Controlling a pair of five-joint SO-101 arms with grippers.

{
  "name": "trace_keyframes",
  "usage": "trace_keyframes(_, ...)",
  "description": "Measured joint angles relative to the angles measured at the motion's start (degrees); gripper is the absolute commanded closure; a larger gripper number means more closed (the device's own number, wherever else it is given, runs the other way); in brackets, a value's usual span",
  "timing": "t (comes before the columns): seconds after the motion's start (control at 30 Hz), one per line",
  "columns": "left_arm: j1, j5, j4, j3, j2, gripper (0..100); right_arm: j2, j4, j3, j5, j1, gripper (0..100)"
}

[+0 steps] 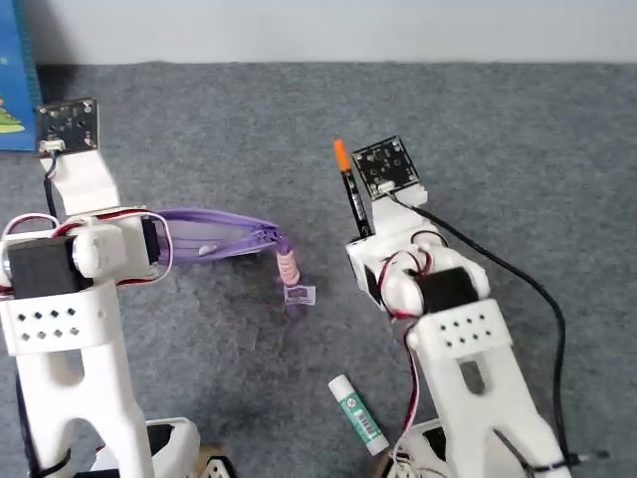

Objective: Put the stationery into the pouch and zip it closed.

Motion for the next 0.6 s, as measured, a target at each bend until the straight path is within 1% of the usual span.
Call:
trace_keyframes(0.23,0.0,0.0,0.0,0.0,0.0,99,-6.68,-1.85,0.0,-3.43,-0.88,99.1)
trace_keyframes(0.47,0.0,0.0,0.0,0.0,0.0,99,-7.3,-6.07,0.0,-7.47,-0.88,99.1)
trace_keyframes(0.6,0.0,0.0,0.0,0.0,0.0,99,-7.65,-6.15,-1.67,-9.93,-3.78,99.1)
